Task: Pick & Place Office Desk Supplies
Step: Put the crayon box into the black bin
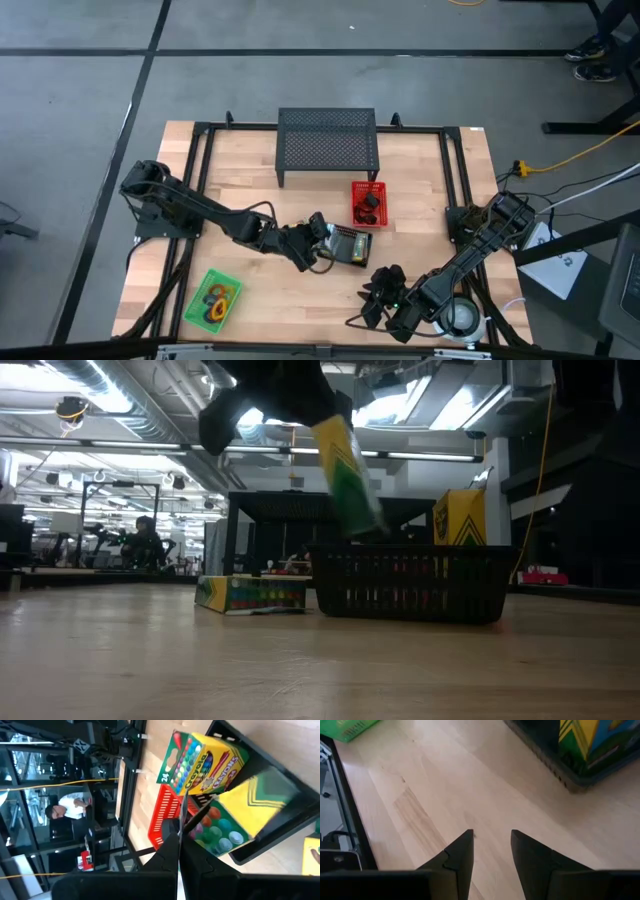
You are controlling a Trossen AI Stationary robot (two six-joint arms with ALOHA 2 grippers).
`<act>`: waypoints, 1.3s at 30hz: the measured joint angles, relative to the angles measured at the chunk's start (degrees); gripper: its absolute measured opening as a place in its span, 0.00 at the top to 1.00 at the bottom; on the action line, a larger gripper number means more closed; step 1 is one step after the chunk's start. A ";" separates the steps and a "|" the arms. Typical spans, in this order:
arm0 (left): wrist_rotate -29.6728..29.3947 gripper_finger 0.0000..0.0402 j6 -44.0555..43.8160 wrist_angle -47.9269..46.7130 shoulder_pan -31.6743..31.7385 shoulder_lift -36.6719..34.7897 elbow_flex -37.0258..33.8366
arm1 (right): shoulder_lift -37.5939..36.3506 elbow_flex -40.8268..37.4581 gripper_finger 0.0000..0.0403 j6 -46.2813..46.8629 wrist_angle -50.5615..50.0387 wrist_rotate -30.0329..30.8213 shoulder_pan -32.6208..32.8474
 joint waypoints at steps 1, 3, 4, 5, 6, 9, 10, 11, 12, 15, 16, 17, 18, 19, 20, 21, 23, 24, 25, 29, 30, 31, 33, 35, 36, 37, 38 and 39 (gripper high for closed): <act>0.91 1.00 0.00 0.02 0.50 0.00 0.00 | 0.00 0.00 0.67 -0.20 0.00 0.57 0.00; 2.58 1.00 -0.25 0.02 1.39 0.00 0.00 | 0.00 0.00 0.67 -0.47 0.00 0.78 -0.10; 3.04 1.00 -0.48 0.01 1.78 0.00 0.00 | 0.00 0.00 0.67 -0.59 -0.02 0.56 -0.11; 3.46 1.00 -0.77 0.01 2.19 0.00 0.00 | 0.00 0.00 0.67 -0.64 -0.02 0.31 -0.11; 3.96 1.00 -0.92 0.02 2.59 0.00 0.00 | 0.00 0.00 0.67 -0.61 0.00 0.25 -0.11; 4.85 1.00 -0.95 0.26 3.70 0.35 0.00 | 0.00 0.00 0.67 -0.61 0.00 -0.41 -0.11; 4.97 1.00 -0.99 0.19 3.96 0.49 0.00 | 0.00 0.00 0.67 -0.63 0.00 -0.54 -0.11; 5.35 1.00 -1.16 0.15 4.23 0.73 0.00 | 0.00 0.00 0.67 -0.64 -0.01 -0.56 -0.11; 5.76 1.00 -1.36 0.23 4.40 0.96 0.00 | 0.00 0.00 0.67 -0.66 0.00 -0.56 -0.11; 8.01 1.00 -2.41 0.57 4.67 2.19 0.02 | 0.00 0.00 0.67 -0.85 -0.02 -0.58 -0.11; 8.89 1.00 -2.63 0.72 4.67 2.64 0.02 | 0.00 0.00 0.67 -0.85 0.00 -0.62 -0.11; 9.14 1.00 -2.62 0.84 4.67 3.30 0.02 | 0.00 0.00 0.67 -0.86 0.00 -0.73 -0.11; 9.28 1.00 -2.56 1.85 4.66 4.08 0.02 | 0.00 0.00 0.67 -0.85 0.03 -0.75 -0.11; 9.15 1.00 -2.10 2.96 4.63 4.79 0.02 | 0.00 0.00 0.67 -0.88 0.08 -0.98 -0.02; 8.72 1.00 -1.50 3.44 4.62 5.43 0.02 | 0.00 0.00 0.67 -0.89 0.16 -1.54 0.13; 8.30 1.00 -0.87 3.71 4.61 6.02 0.02 | 0.00 0.00 0.67 -0.90 0.33 -2.06 0.39; 8.09 1.00 -0.19 4.88 4.88 7.09 0.02 | 0.00 0.00 0.67 -1.92 0.48 -1.60 1.51; 8.07 1.00 -0.17 4.69 4.95 7.30 0.02 | 0.00 0.00 0.67 -2.44 0.47 -0.28 2.38; 8.15 1.00 -0.17 4.88 5.04 7.55 0.02 | 0.00 0.00 0.67 -2.87 0.46 1.81 3.43; 8.42 1.00 -0.05 5.32 5.46 7.67 0.02 | -0.01 0.00 0.67 -3.41 1.27 12.26 7.19; 8.58 1.00 0.06 5.93 5.65 7.67 0.02 | -0.12 0.00 0.67 -3.41 1.23 13.92 7.88; 8.99 1.00 0.31 6.68 5.72 7.67 0.02 | -0.17 0.00 0.67 -3.41 1.24 15.31 8.47; 10.92 1.00 0.42 8.48 5.99 7.67 0.02 | -0.22 0.00 0.67 -3.39 1.27 16.89 9.21; 13.11 1.00 0.38 10.38 6.23 7.67 0.02 | -0.22 0.00 0.67 -2.99 1.24 17.53 9.47; 14.03 1.00 0.37 11.29 6.38 7.67 0.02 | -0.22 0.00 0.67 -2.58 1.25 17.47 9.48; 14.70 1.00 0.35 11.98 6.47 7.67 0.02 | -0.22 0.00 0.67 -2.32 1.17 17.15 9.46; 15.03 1.00 0.33 12.47 6.53 7.67 0.02 | -0.22 0.00 0.67 -2.30 1.11 16.82 9.39; 15.04 1.00 0.28 12.72 6.64 7.67 0.02 | -0.22 0.00 0.67 -2.30 1.09 16.84 9.28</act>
